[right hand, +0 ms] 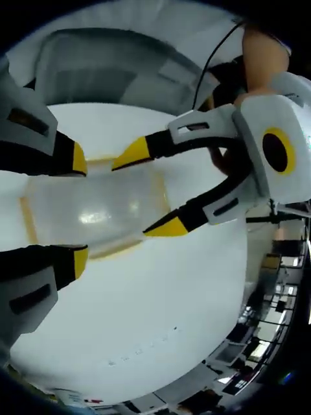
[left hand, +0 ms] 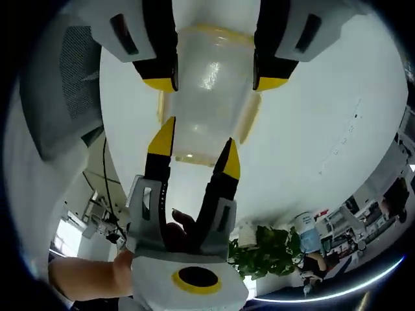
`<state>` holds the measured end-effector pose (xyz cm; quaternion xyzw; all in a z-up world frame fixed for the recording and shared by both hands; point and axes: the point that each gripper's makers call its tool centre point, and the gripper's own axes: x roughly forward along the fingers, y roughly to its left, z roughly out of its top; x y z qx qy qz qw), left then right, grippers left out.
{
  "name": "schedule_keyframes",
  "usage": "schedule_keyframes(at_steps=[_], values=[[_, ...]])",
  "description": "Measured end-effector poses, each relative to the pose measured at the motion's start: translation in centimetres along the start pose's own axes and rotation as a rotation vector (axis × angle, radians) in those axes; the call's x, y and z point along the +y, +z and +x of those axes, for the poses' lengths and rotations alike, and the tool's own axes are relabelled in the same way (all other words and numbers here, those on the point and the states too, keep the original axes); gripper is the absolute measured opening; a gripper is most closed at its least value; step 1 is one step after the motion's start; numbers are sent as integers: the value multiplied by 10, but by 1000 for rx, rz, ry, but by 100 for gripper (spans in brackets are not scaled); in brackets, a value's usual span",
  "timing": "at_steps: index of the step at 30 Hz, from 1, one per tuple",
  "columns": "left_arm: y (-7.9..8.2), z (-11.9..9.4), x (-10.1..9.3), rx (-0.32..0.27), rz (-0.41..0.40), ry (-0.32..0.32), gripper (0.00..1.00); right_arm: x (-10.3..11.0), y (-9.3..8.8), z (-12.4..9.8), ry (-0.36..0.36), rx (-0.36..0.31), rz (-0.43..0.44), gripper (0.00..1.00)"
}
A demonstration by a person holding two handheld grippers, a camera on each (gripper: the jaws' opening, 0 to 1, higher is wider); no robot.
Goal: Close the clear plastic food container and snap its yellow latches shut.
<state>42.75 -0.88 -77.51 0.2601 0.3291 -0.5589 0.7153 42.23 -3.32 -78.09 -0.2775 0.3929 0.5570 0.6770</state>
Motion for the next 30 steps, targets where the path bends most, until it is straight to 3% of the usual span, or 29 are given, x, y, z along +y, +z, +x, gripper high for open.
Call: schedule_keyframes(at_steps=[13,30], values=[[9,5,-1,-17,-9,-8,46,-2,6,2,-5,-19,2,40],[6,10,-11,-9,-28,-20,45,-12,15,2,-11,-40,13,39]])
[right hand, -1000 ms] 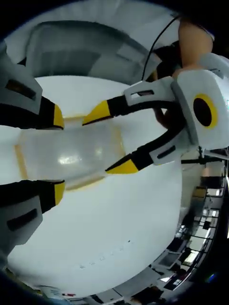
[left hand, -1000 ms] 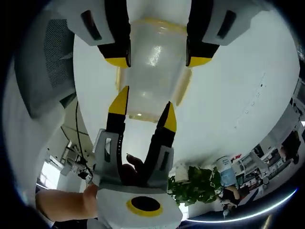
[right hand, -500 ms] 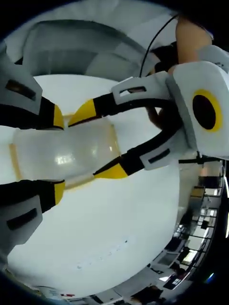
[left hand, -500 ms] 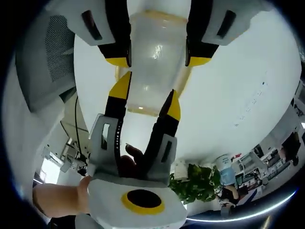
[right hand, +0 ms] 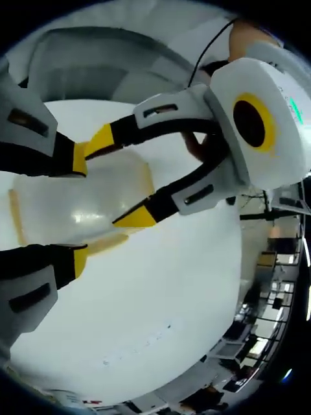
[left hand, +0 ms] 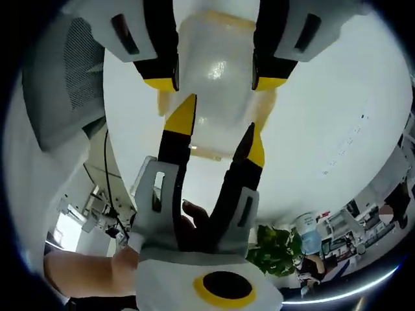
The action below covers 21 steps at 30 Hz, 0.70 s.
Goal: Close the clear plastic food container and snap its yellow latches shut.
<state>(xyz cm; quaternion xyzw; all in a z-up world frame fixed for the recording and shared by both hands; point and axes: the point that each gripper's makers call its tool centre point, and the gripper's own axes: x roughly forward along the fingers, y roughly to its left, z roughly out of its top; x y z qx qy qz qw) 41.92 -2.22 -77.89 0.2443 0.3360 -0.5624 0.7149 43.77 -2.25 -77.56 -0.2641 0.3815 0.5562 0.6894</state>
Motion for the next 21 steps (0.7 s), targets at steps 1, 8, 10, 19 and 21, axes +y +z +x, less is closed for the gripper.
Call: schedule_keyframes(at_steps=[1,8,10,19,21], values=[[0,0,-1,1,0,-1,45,-1,0,0,0,0,-2,39],[-5,-1,-6,20,16,11,46,-7,0,1,-1,5,-1,40],[-5,-1,-7,20,14,12,46,-8,0,2,1,9,-5,41],[-7,-2,-11,24,10,16,47,-13,-3,5,3,18,-9,41],[-7,-2,-10,29,-1,21,47,-13,-4,6,4,29,-24,41]])
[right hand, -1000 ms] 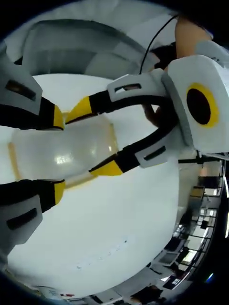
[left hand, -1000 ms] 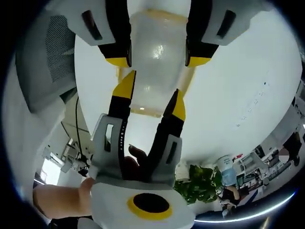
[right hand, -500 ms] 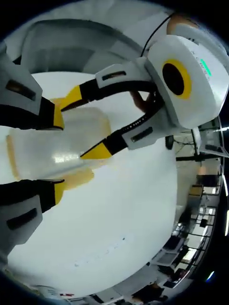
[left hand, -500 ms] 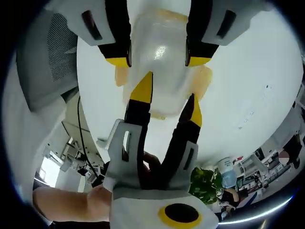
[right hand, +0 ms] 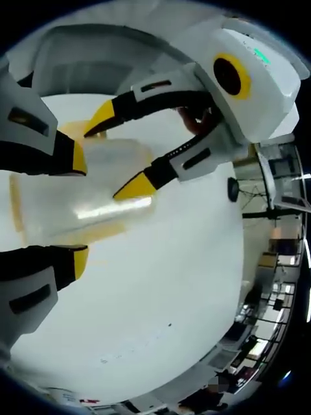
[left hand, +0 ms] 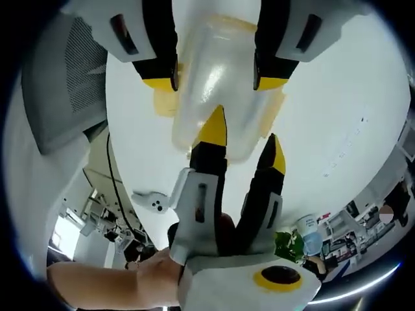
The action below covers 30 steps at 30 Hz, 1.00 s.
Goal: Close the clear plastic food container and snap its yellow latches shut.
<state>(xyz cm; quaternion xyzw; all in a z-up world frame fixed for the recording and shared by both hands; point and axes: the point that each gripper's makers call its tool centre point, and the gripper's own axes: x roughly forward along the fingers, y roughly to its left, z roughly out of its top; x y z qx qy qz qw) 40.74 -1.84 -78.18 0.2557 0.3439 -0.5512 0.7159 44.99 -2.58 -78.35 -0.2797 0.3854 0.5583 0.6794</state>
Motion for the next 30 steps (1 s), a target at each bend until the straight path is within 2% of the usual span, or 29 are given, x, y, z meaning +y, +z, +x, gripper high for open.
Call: schedule_keyframes(at_steps=[3,7,13,16,23,30], values=[[0,0,-1,2,-2,2,48,-1,1,1,5,-1,-2,41],[-3,0,-5,22,53,7,49,-2,2,4,14,8,-15,41],[-4,1,-6,29,60,17,50,-3,3,7,28,21,-24,42],[-5,1,-7,43,93,29,50,-3,2,8,37,27,-25,42],[-5,3,-5,42,80,53,50,-4,2,10,54,19,-6,43],[-7,5,-7,65,131,86,50,-2,2,12,103,39,8,41]])
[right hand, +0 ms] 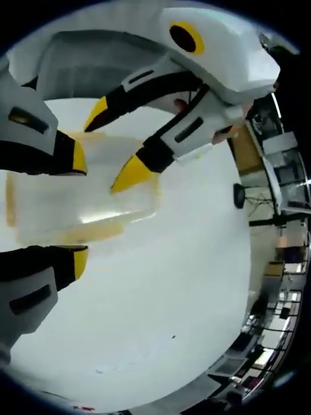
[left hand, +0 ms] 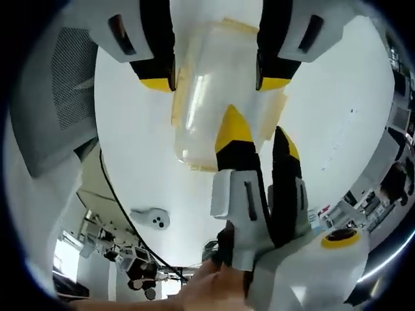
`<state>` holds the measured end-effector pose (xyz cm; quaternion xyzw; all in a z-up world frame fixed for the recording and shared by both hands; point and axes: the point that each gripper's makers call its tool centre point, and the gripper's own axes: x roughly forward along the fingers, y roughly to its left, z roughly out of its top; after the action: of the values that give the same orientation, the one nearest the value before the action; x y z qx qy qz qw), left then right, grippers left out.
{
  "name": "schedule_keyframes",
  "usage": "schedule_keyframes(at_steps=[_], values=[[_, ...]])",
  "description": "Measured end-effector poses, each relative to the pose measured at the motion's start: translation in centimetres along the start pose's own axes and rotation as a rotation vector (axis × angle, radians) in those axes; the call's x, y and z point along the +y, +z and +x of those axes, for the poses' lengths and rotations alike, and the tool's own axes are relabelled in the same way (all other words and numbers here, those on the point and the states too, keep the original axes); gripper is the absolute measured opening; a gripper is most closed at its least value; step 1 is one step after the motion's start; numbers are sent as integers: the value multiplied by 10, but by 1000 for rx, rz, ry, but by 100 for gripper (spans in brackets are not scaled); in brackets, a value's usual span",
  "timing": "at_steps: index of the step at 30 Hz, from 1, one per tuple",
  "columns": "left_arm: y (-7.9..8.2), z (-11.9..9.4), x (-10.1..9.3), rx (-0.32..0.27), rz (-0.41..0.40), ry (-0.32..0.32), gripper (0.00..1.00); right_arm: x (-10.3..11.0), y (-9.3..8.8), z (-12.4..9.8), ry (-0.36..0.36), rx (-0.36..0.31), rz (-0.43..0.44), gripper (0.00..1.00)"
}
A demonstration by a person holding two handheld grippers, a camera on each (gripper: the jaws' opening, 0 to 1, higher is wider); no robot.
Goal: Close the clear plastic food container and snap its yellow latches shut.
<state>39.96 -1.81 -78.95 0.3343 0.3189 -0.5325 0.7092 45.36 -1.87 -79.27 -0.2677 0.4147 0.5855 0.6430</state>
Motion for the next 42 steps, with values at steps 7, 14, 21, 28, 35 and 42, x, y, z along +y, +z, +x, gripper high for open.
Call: schedule_keyframes(at_steps=[7,14,21,28,35,42], values=[[-3,3,-2,42,77,49,52,1,1,3,45,39,-19,40],[-6,6,-2,93,164,105,53,2,1,5,92,81,-39,40],[-6,6,-1,89,151,113,52,2,2,7,128,131,-78,40],[-6,7,1,96,138,126,50,3,1,8,149,163,-101,39],[-10,5,5,90,122,145,46,3,-2,10,153,217,-95,38],[-9,9,5,86,127,150,46,4,-8,14,180,261,-78,37]])
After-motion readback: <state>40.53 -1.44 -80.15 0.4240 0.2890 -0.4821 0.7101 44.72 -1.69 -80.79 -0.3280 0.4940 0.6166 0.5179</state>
